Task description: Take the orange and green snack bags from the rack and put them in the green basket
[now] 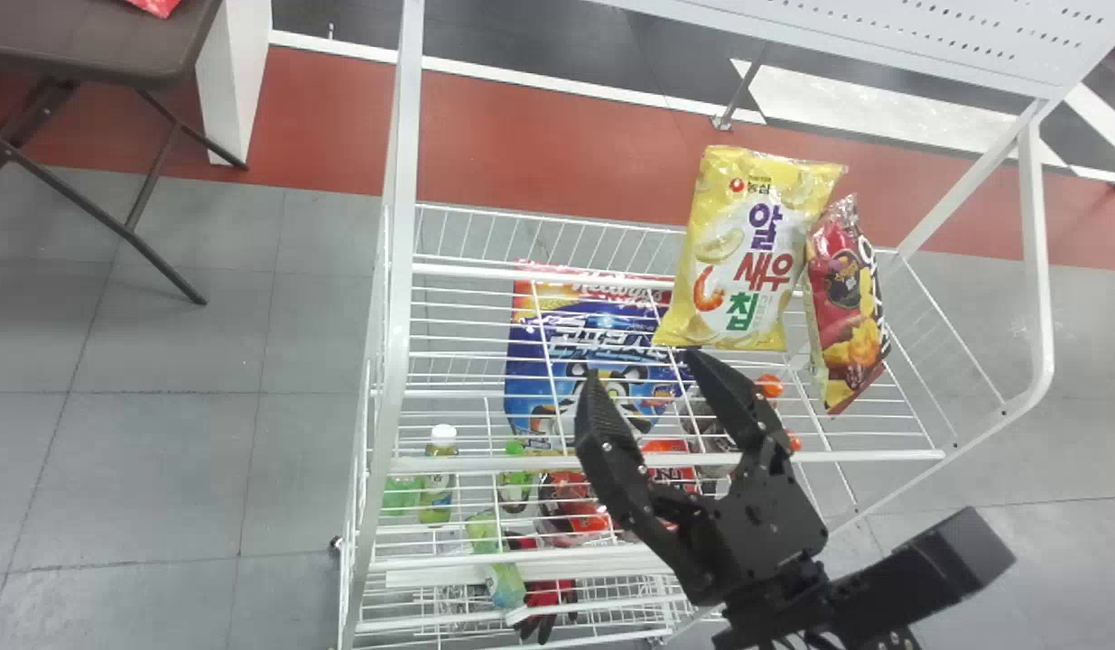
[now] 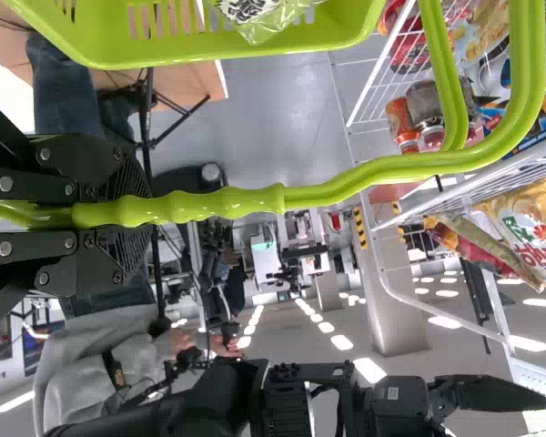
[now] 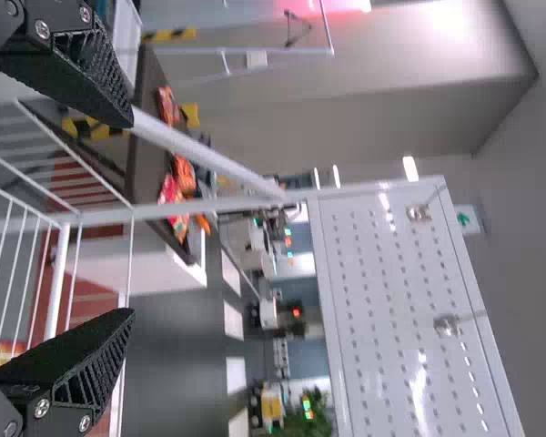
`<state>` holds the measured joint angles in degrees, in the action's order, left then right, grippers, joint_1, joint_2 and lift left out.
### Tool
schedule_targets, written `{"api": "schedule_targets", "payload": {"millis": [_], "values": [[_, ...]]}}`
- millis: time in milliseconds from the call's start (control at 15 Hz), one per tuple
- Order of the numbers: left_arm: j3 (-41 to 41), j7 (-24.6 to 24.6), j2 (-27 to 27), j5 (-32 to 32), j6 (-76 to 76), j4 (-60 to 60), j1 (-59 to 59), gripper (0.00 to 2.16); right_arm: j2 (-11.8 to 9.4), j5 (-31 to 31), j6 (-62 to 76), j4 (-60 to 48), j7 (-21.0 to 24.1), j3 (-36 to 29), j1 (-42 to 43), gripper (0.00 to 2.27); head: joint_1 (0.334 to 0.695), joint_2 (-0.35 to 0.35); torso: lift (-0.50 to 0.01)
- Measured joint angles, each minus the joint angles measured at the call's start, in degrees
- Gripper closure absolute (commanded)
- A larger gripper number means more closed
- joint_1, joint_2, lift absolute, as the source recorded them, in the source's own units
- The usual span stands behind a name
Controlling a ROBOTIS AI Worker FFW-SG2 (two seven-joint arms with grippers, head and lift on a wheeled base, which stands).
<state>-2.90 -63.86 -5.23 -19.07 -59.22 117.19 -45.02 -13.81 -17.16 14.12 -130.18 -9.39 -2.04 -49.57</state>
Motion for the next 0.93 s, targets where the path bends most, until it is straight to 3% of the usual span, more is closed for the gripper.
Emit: {"api": "schedule_targets", "payload": {"millis": [133,533,933], "values": [[0.2,-0.3,0.1,-0.1,0.7,-0.4,0.0,2.15,0.9,1.4,1.2,0.6,2.8,0.5,-0.7,0.08,0.695,-0.350,0.000],[0.4,-1.3,0.0,-0.4,2.6,-1.1,0.0,2.15,3.4,4.6,-9.7,-3.7,3.7,1.4,-1.9,0.08,0.695,-0.350,0.000],[0.3,-1.3,0.0,-0.4,3.4,-1.2,-0.2,2.15,3.9,4.7,-9.3,-4.5,3.8,0.8,-2.7,0.08,0.695,-0.350,0.000]]}}
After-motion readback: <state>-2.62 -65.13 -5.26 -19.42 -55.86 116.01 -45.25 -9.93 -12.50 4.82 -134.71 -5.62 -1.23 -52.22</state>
